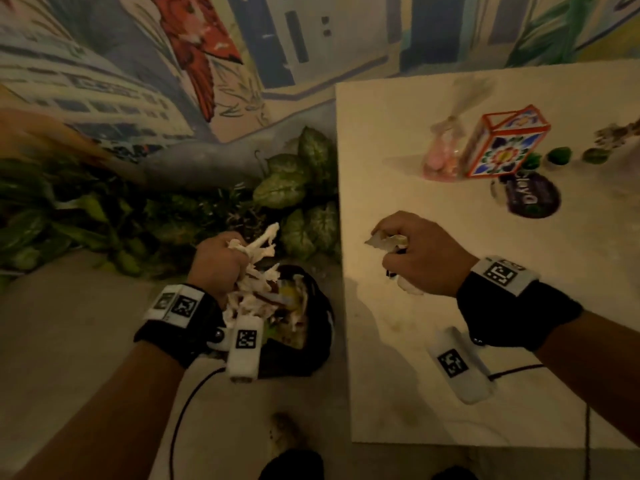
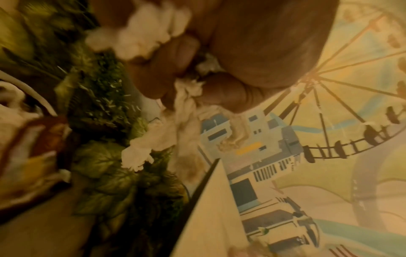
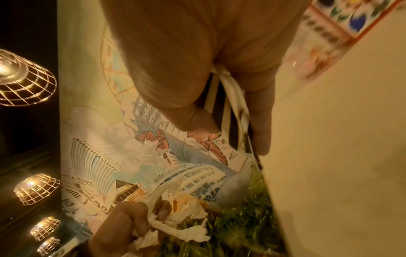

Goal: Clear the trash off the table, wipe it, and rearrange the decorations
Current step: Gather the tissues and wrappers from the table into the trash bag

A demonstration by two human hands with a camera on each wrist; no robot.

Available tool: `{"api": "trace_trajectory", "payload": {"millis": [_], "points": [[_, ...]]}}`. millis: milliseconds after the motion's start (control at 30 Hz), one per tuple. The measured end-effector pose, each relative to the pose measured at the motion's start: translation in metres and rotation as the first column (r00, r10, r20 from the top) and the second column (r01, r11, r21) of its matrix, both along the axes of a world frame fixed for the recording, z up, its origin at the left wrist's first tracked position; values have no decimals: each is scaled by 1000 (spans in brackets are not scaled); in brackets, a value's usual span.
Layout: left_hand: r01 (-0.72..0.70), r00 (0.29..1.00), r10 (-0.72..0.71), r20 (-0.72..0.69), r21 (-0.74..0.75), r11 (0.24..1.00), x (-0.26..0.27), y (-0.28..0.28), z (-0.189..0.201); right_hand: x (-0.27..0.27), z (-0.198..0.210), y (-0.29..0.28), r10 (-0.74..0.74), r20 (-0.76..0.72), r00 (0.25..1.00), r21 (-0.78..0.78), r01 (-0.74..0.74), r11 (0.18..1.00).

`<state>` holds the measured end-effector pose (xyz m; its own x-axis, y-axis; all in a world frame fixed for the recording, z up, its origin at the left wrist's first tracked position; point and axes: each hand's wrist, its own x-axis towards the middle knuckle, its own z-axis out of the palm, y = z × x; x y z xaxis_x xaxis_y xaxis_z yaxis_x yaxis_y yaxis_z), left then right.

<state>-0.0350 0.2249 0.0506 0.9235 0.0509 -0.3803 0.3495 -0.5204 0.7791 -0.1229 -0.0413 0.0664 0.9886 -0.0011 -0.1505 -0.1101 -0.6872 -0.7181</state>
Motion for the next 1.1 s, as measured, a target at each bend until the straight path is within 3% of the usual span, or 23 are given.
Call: {"api": "trace_trajectory", "payload": {"millis": [200,400,633,833,933,1100], "points": [[88,993,-80,-90,88,992,32,92,-47,37,-38,123,33,-119,992,14,-32,999],[46,974,-22,-227,100,994,53,140,-108,63,-97,180,-91,-296,951,0,96,995],[53,937,-16,-350,97,994,49,130,-197,69,-209,207,-366,-500,785,70,458,886],[219,899,-101,-426,238,946,55,117,-277,68,-296,229,-370,-578,727,-33,432,901],[228,914,-103,-392,288,930,61,119,-314,74,-329,239,-365,-565,740,-72,396,915],[415,870,-259,-419,342,843,61,115,-359,84,-373,246,-351,-531,771,-86,363,928]]}}
